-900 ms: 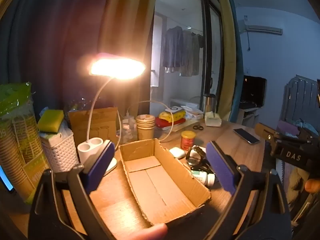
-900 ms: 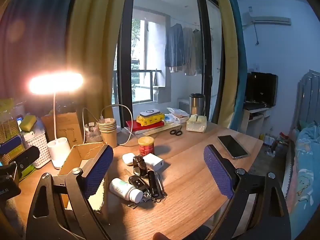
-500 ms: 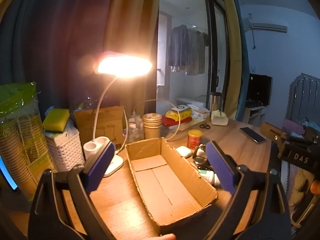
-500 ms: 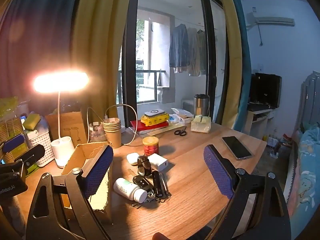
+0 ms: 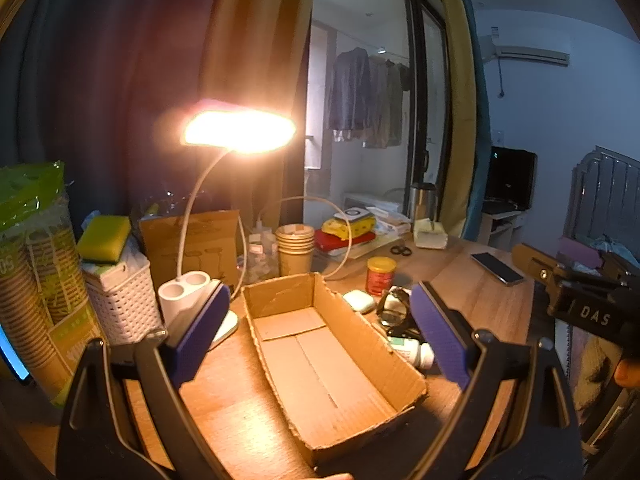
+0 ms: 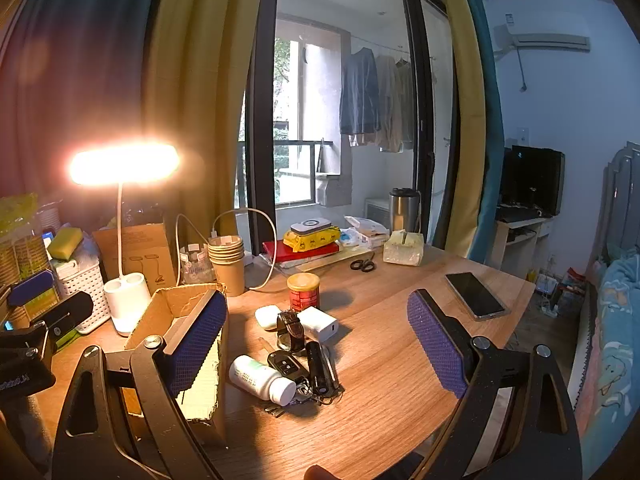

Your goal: Organize rigid objects

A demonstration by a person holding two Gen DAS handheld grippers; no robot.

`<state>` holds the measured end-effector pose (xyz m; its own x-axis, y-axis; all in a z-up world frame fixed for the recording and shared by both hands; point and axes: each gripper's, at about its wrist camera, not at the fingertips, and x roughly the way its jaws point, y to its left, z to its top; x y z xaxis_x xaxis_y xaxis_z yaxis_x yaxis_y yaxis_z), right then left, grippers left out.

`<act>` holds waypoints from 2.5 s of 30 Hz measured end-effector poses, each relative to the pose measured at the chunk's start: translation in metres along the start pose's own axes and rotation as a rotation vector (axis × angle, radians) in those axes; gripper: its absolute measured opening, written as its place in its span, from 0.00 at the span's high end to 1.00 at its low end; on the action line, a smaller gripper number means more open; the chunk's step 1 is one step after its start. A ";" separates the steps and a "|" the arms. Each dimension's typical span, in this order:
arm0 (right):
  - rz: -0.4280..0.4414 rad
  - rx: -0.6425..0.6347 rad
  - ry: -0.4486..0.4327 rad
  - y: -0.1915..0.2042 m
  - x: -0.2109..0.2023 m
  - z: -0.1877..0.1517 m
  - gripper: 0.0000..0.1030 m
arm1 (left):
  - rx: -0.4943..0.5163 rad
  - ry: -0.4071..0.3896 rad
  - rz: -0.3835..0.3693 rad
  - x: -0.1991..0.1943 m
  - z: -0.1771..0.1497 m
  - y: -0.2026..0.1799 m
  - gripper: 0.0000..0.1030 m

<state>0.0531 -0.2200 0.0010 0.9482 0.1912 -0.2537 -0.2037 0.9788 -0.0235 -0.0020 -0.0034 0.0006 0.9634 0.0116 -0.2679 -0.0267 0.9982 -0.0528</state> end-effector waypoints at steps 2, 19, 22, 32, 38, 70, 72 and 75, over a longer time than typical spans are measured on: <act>-0.002 0.001 0.000 0.000 -0.001 0.000 0.09 | 0.004 0.000 -0.003 0.000 0.000 -0.001 0.10; -0.006 0.005 0.002 0.000 -0.001 0.000 0.09 | -0.001 0.017 -0.001 0.006 -0.002 0.002 0.10; -0.006 0.005 0.003 -0.001 -0.001 0.000 0.09 | -0.006 0.014 0.001 0.006 -0.001 0.003 0.10; -0.009 0.004 0.002 -0.001 0.000 0.000 0.09 | -0.009 0.011 0.004 0.002 -0.001 0.002 0.10; -0.008 0.003 0.002 -0.001 -0.001 0.000 0.09 | -0.010 0.012 0.003 0.002 0.000 0.002 0.10; -0.010 0.006 0.019 -0.005 0.001 -0.004 0.09 | 0.000 0.024 0.008 0.005 0.000 0.001 0.10; -0.010 0.007 0.027 -0.005 0.004 -0.006 0.09 | 0.003 0.034 0.014 0.009 -0.003 0.001 0.10; -0.008 0.008 0.047 -0.006 0.010 -0.009 0.09 | 0.000 0.060 0.023 0.018 -0.007 0.003 0.10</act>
<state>0.0615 -0.2242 -0.0101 0.9374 0.1795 -0.2985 -0.1936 0.9809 -0.0181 0.0129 -0.0010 -0.0114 0.9447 0.0310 -0.3265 -0.0485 0.9978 -0.0458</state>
